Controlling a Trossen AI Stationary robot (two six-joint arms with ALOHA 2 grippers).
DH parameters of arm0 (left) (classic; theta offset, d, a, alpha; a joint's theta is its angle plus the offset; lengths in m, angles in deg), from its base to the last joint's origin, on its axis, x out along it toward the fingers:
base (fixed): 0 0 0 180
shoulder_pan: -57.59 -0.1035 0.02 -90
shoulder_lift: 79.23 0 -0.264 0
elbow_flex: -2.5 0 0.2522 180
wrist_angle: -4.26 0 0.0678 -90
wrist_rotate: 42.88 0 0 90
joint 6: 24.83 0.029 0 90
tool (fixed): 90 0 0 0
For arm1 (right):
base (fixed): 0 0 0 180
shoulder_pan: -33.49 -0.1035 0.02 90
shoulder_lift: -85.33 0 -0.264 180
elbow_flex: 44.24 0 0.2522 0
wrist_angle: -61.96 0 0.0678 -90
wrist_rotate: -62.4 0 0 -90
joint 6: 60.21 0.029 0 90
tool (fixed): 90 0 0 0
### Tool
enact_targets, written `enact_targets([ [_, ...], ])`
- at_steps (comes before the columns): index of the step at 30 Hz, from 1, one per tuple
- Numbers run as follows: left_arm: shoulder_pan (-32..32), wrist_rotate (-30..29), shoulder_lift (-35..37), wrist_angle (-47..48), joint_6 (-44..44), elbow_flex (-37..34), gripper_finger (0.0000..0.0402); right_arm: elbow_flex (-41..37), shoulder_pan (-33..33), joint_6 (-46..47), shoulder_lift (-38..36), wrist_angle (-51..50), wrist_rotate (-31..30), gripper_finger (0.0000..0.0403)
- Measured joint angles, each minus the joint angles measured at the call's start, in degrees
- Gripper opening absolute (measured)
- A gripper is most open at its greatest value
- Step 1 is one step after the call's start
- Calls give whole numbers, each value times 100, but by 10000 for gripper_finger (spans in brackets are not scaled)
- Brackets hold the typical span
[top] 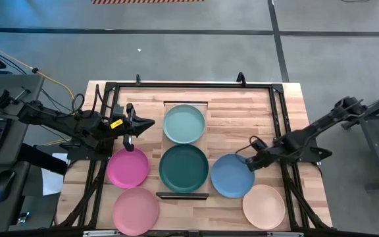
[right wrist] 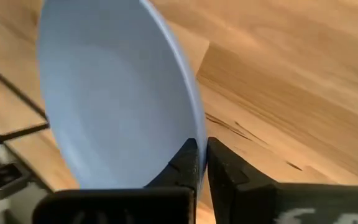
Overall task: Place and stack plates onto a shelf
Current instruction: Stack the blue plate on top of the green plate on the shelf
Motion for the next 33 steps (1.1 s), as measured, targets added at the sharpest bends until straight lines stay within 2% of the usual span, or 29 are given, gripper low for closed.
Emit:
enact_targets([
  [3,2,1,0,-1,0,0,0,132,-4,86,-603,-543,-220,1],
  [6,2,-10,0,-3,0,0,0,609,-4,-39,-1044,-1428,-463,1],
  [10,2,-172,0,-1,2,0,0,1695,-4,-349,-1342,-2636,-892,0],
  [15,0,-377,0,-2,0,-1,0,3273,-4,-858,-1194,-3404,-2005,0],
  [20,0,-488,0,-2,-8,0,0,3948,-2,-1217,-526,-3233,-2730,0],
  [28,0,-486,0,-1,-1,0,0,3884,-4,-1264,1171,-1316,-2736,0],
  [33,0,-484,0,1,44,0,0,3884,25,-1182,1958,-82,-2735,0],
])
